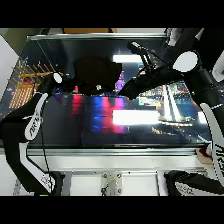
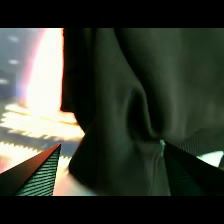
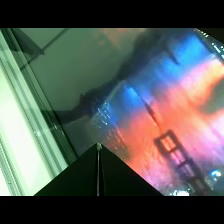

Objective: Fold the clothes and pants, and hang the long-sleeved shirts on hangers.

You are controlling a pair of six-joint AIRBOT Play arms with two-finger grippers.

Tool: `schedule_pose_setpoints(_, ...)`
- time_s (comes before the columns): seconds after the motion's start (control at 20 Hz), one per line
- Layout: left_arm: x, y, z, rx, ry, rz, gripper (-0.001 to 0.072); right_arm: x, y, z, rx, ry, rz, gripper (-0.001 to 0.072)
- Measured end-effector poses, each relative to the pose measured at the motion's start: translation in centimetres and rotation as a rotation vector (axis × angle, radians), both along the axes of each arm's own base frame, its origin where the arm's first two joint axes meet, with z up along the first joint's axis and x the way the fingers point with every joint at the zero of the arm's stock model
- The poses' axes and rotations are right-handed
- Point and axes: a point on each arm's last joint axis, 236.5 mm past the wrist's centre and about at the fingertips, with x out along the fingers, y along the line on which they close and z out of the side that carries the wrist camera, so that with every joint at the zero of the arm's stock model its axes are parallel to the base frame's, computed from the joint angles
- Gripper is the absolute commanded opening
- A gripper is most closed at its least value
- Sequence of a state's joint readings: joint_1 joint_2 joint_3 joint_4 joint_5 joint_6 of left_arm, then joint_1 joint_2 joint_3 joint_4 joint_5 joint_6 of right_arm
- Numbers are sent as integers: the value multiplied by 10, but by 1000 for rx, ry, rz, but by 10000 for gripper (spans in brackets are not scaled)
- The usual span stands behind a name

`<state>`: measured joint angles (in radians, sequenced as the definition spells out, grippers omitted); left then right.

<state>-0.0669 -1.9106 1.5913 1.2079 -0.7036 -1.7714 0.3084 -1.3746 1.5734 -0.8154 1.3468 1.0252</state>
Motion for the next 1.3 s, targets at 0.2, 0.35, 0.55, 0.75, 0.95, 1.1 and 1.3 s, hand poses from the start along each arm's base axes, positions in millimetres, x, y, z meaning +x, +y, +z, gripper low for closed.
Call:
schedule_pose_setpoints(0.2, 10, -26, -25, -24, 53, -47, 249, 1, 0, -1, 0, 4, 0, 25)
schedule_pose_setpoints(0.35, 7, -41, -31, -40, 106, -80, 12, 0, 1, -1, 4, 7, 1, 25)
schedule_pose_setpoints(0.55, -3, -51, -6, -40, 135, -139, 17, 5, 2, 0, 10, -11, -12, 17)
schedule_pose_setpoints(0.75, -36, -63, 46, -3, 100, -230, 16, 28, -30, -11, -116, -48, -175, 18)
schedule_pose_setpoints(0.95, -106, -74, 79, 55, 90, -324, 17, 33, -74, -45, -262, -1, -348, 31)
schedule_pose_setpoints(1.1, -168, -75, 83, 83, 126, -379, 17, 32, -91, -89, -310, 114, -455, 695)
schedule_pose_setpoints(1.3, -233, -75, 72, 99, 174, -436, 17, 33, -73, -153, -310, 271, -477, 694)
